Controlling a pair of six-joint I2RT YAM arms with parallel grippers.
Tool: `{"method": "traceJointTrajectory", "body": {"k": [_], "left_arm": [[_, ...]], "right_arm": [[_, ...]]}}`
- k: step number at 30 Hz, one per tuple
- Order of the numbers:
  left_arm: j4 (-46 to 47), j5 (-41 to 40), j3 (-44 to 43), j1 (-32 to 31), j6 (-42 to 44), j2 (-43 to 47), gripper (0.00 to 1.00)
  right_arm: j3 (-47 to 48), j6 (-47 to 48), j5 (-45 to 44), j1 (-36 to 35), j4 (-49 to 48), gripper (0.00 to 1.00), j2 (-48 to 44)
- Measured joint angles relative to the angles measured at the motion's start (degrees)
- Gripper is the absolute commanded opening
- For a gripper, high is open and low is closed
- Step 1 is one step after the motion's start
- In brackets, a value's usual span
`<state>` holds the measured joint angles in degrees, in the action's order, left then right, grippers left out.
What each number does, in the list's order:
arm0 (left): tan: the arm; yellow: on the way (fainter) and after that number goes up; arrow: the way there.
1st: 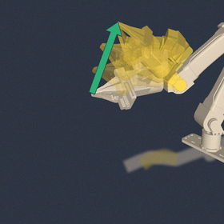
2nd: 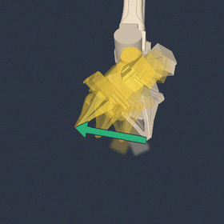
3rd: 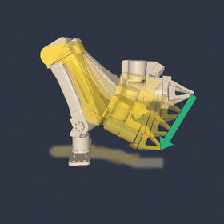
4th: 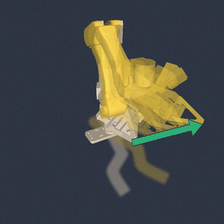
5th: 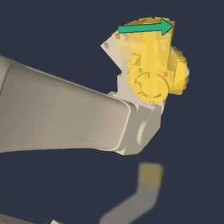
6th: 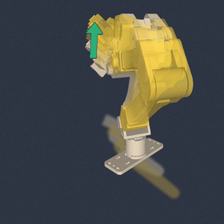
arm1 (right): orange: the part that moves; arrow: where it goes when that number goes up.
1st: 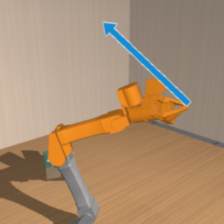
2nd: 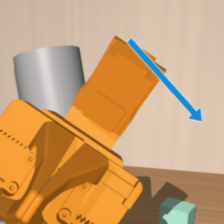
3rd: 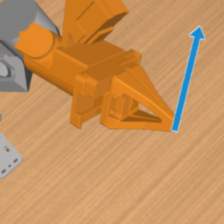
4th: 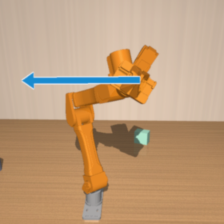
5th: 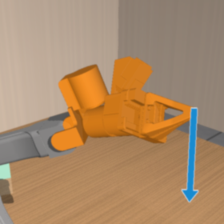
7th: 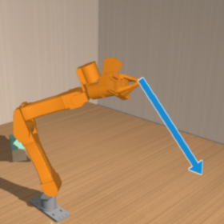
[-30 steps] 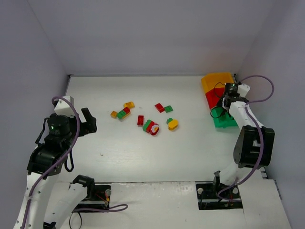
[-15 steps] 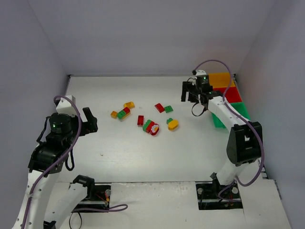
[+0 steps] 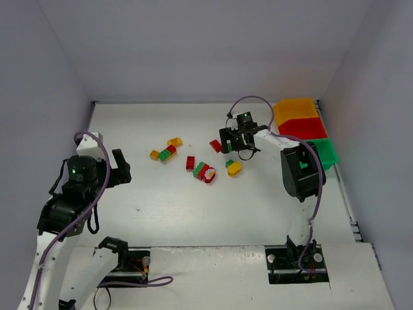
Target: Sort the legos into containers by color
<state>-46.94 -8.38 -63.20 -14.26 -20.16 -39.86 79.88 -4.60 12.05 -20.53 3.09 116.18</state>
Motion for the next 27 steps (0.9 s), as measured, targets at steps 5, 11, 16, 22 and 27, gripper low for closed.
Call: {"method": "traceJointTrajectory", "body": {"k": [5, 11, 16, 22, 27], "left_arm": [[-0.96, -0.66, -0.02, 0.0, 0.0, 0.68, 0.86], [-1.38, -1.16, -0.02, 0.0, 0.0, 1.01, 0.86], [-1.9, -1.57, -0.02, 0.0, 0.0, 1.03, 0.86], [-2.23, -1.75, -0.02, 0.0, 0.0, 1.03, 0.85], [-2.25, -1.75, -0.02, 0.0, 0.0, 1.03, 0.86]], "right_arm": [[1.4, 0.24, -1.31, -1.57, -0.26, 0.79, 2.23], [2.14, 0.35, -5.6, -2.78, -1.05, 0.7, 3.67], [2.23, 0.33, -8.83, -2.86, -1.55, 0.56, 4.15], [2.91, -0.07, -11.98, -2.91, -2.45, 0.29, 4.85], [3.13, -0.85, -13.86, -2.93, -2.54, 0.03, 5.03]]}}
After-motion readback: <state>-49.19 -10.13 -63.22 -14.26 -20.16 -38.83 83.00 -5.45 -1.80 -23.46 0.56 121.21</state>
